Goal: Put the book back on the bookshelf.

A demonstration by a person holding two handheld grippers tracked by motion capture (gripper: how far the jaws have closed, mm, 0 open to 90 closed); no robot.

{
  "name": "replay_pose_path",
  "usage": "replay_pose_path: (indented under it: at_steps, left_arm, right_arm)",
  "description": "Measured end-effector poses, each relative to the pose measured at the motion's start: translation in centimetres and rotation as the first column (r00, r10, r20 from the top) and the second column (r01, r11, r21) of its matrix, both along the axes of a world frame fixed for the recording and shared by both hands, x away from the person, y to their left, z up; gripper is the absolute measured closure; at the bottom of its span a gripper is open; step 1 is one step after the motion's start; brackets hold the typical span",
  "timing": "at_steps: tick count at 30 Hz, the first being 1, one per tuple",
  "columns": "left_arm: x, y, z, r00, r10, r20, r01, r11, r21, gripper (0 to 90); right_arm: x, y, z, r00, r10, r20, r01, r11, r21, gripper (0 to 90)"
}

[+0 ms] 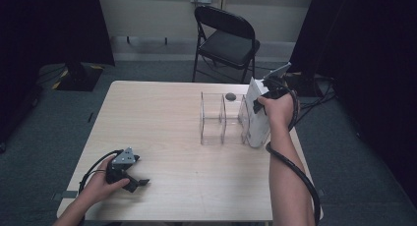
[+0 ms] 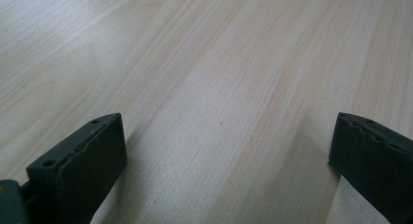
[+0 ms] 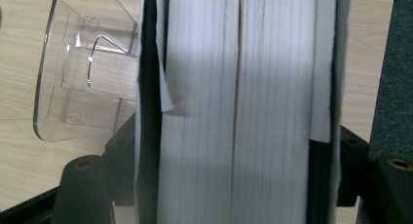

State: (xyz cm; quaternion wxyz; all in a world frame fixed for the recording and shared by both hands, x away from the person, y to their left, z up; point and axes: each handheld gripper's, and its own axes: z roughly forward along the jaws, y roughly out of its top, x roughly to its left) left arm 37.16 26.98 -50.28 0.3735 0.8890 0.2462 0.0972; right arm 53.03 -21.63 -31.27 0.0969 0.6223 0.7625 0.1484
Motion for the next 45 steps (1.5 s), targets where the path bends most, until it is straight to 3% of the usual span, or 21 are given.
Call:
replay_pose_path:
  at_steps: [6, 26, 45]
  left_arm:
    - [0.0, 0.0, 0.0, 1.0, 0.0, 0.0, 0.0, 1.0, 0.0, 0.0]
    - [0.0, 0.0, 0.0, 1.0, 0.001, 0.0, -0.001, 1.0, 0.0, 0.0]
    - [0.0, 0.0, 0.0, 1.0, 0.0, 0.0, 0.0, 1.0, 0.0, 0.0]
  right_arm:
    - [-0.3, 0.0, -0.2, 0.9998, 0.006, -0.018, -0.006, 0.9999, -0.009, 23.5]
    - [-1.8, -0.8, 0.2, 0.9992, 0.038, -0.014, -0.038, 0.9992, -0.008, 18.4]
    - [-3.3, -1.0, 0.4, 0.9939, 0.109, -0.017, -0.11, 0.9937, -0.023, 15.6]
